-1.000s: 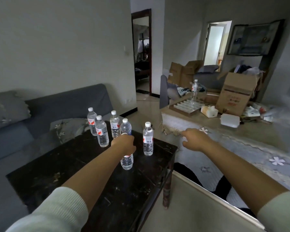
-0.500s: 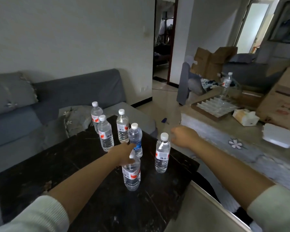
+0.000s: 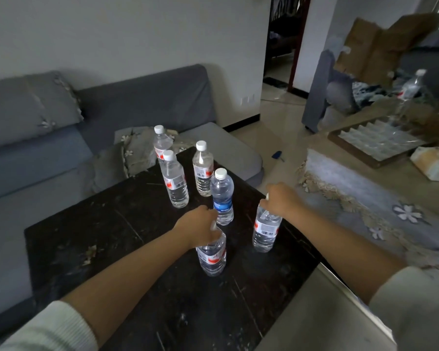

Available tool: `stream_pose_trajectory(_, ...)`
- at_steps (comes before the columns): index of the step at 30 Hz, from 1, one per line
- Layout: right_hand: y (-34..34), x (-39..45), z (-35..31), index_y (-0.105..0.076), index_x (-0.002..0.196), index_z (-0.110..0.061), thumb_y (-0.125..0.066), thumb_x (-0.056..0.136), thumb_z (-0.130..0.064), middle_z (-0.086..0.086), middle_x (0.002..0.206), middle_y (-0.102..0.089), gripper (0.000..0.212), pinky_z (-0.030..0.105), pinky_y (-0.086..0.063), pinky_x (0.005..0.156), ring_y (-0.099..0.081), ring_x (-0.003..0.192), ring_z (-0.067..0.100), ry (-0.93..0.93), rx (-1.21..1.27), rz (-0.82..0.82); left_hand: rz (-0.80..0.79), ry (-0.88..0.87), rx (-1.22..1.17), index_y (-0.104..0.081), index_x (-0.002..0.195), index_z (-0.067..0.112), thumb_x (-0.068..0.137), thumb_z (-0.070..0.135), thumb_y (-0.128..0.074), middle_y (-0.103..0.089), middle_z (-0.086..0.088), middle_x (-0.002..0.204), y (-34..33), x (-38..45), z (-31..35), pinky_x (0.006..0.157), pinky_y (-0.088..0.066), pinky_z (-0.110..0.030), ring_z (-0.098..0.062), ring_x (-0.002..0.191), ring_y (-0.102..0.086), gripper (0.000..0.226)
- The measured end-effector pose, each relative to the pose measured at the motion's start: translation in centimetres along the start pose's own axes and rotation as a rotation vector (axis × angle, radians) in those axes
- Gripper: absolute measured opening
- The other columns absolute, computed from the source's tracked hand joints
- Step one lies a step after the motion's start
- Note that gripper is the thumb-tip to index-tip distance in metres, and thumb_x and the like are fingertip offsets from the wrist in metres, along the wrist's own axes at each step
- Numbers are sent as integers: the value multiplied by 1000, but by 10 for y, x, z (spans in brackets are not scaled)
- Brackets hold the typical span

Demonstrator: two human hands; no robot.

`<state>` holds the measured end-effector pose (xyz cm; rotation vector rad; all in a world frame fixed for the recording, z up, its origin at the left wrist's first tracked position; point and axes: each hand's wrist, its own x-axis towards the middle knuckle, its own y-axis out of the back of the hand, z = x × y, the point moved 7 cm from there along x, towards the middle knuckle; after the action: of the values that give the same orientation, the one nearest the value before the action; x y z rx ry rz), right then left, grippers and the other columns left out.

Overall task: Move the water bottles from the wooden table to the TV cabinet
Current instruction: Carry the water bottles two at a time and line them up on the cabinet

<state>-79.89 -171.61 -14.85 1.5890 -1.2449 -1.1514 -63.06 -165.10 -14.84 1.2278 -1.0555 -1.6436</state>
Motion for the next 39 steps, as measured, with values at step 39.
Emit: stream_pose_trajectory(39, 94, -450, 381, -59, 85, -12, -66, 76, -7, 0, 82, -40, 12, 11, -24, 53, -39, 86, 14, -1138, 227, 293, -284, -1755, 386, -67, 99, 7, 75, 13, -71, -53, -3, 91, -86, -107, 649, 62, -31, -22, -12, 84, -45, 25)
